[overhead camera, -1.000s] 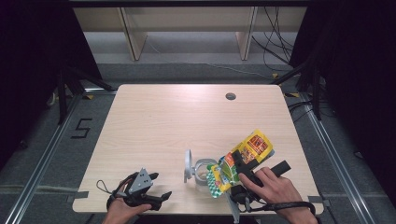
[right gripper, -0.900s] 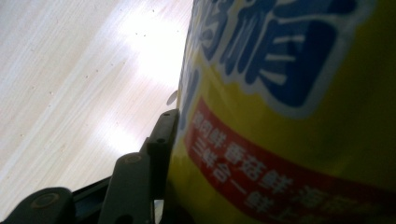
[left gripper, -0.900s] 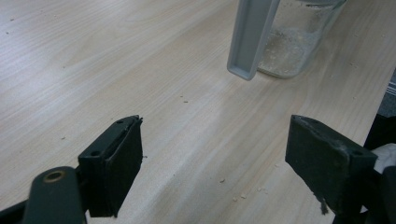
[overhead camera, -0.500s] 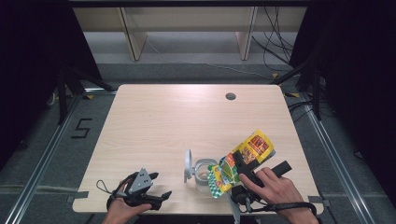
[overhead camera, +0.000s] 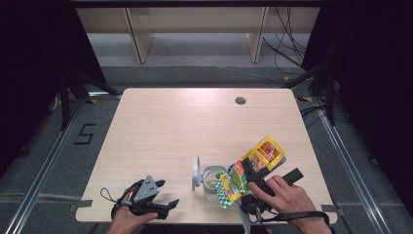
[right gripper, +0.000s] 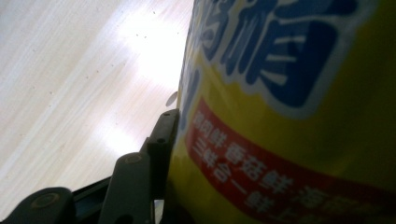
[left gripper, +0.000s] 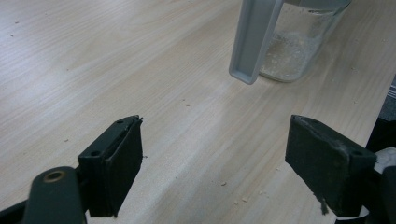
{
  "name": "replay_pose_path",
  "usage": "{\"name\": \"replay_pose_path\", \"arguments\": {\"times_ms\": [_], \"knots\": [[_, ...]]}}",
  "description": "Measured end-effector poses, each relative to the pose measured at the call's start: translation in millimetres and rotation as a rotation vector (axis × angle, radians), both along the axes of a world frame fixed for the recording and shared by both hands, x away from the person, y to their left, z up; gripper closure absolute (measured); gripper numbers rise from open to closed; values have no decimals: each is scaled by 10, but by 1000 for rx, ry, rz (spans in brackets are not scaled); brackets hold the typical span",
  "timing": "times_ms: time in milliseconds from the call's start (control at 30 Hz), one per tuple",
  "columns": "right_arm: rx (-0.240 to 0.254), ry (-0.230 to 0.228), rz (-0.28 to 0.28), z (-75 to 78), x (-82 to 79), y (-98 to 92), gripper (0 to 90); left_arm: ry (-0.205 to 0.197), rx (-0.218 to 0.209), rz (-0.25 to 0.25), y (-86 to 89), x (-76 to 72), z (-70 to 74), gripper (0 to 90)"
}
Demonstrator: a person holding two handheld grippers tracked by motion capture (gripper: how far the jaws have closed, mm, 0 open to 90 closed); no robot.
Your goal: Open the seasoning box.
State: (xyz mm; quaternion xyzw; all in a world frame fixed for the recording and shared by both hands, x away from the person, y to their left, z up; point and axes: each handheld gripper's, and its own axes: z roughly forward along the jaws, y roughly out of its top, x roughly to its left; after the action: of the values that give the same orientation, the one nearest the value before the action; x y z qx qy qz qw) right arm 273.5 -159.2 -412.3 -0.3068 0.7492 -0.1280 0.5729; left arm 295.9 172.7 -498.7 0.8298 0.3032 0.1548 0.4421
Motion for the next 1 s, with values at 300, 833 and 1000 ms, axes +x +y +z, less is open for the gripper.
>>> {"name": "replay_pose_path", "arguments": {"times_ms": [300,833,1000], "knots": [[-32,12,32,-3,-2,60,545,17,-5,16,-19,-8,-26,185],[17,24,30,-86,62,120,546,22,-14,6,-32,-16,-18,185],[-14,24,35,-69,94,165,545,25,-15,18,-30,-13,-25,181]]}}
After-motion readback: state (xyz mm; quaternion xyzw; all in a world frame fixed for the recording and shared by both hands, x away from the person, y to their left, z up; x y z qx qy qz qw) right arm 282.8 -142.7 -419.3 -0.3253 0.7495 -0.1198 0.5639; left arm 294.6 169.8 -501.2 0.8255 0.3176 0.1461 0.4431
